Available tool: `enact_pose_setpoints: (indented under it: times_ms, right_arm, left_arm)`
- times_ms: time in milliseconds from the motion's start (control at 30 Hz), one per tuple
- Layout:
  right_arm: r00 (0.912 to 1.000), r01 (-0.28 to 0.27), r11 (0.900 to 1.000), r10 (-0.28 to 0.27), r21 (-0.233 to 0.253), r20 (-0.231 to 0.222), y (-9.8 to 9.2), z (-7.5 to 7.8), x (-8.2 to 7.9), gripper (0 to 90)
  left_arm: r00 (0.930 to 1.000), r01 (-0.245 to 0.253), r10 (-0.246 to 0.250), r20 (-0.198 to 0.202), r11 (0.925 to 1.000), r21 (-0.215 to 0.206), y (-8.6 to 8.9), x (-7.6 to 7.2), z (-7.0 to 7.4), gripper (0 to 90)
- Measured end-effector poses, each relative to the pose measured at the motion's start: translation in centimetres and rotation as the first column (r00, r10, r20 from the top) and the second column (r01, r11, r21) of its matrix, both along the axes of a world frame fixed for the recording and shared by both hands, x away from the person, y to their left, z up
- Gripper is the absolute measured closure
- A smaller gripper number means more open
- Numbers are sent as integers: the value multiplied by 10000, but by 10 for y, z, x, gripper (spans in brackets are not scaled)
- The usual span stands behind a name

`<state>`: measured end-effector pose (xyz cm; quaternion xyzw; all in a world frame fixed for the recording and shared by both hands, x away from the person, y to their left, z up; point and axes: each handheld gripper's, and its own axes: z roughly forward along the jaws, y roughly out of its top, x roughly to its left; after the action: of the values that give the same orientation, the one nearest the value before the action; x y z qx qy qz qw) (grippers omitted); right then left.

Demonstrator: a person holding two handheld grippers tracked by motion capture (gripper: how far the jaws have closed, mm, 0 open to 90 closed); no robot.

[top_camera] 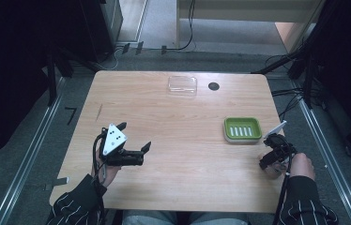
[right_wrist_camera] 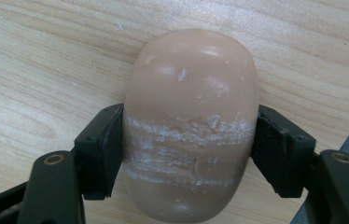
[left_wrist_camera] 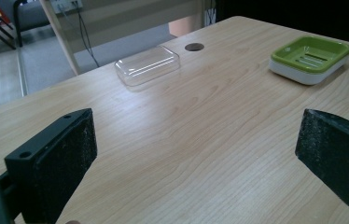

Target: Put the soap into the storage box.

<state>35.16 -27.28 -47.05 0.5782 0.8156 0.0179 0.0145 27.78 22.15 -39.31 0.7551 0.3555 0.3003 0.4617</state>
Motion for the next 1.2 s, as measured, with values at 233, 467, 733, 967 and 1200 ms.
enact_pose_setpoints:
  times_ms: [233,467,733,967,1200]
  right_arm:
    - [10000,-62,10000,63,49,-38,0,0,-1,333]
    - [9996,-241,9997,241,4,-143,-1,1,0,334]
    - [9993,-350,9994,351,-67,85,0,10,-2,334]
    - [9986,-489,9987,491,-130,198,-2,16,-1,335]
    - [9960,-797,9967,803,-162,383,1,23,1,335]
  left_arm:
    - [10000,-11,11,3,10000,-10,0,0,0,0]
    - [10000,11,-11,-15,10000,8,0,0,0,0]
    - [10000,15,-15,2,10000,23,0,0,0,0]
    - [10000,-27,27,-10,10000,20,0,0,0,0]
    - [9999,-101,101,-27,9999,27,3,-2,0,0]
